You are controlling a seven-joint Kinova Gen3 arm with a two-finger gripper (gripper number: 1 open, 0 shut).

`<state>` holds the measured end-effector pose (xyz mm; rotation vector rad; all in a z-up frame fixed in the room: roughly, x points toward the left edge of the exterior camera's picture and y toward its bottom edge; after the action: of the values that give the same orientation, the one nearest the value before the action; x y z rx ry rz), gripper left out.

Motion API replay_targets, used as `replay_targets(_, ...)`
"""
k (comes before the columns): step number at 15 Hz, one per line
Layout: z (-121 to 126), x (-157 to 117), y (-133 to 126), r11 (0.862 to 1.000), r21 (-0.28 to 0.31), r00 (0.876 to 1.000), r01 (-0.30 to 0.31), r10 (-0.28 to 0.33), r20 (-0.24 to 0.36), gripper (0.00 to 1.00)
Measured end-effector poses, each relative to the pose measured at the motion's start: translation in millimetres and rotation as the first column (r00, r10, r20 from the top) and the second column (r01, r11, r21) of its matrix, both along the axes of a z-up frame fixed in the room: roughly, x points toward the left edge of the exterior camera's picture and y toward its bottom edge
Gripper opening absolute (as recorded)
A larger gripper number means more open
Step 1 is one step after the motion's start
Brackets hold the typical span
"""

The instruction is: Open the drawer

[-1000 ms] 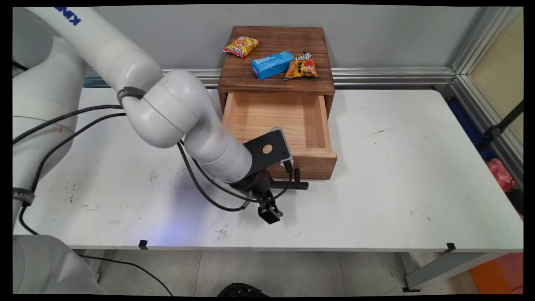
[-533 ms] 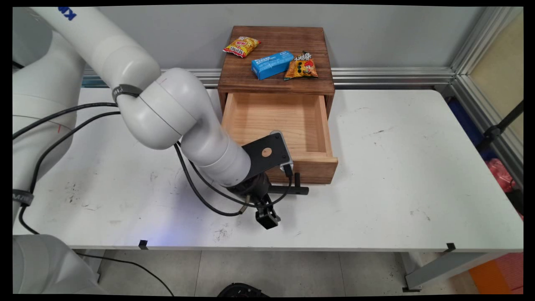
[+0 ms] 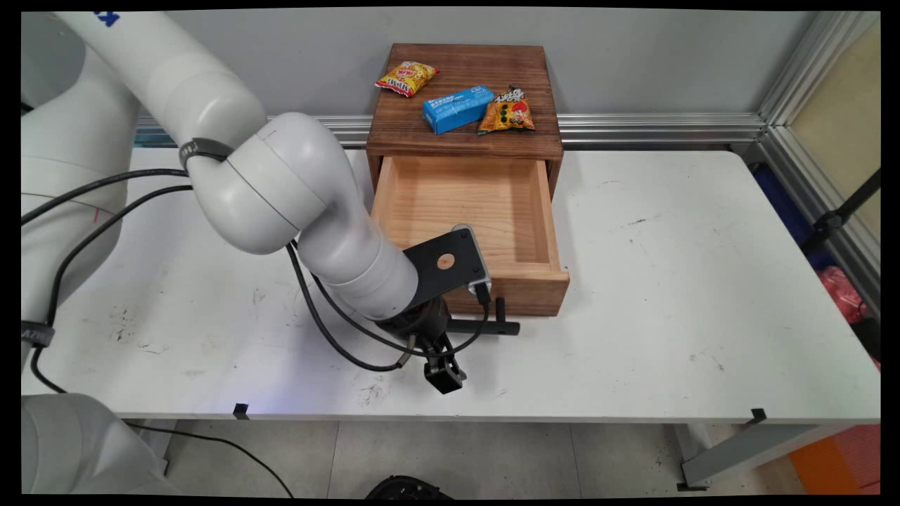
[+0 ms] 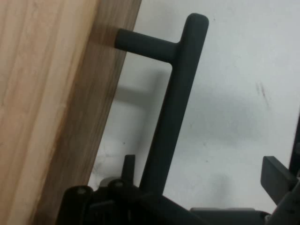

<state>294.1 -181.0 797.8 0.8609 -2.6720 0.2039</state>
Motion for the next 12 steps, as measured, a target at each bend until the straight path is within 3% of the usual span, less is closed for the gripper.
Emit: replay_targets(12,5,-7,19,0.999,0.037,1.0,0.002,-0.002,0.002,1.0)
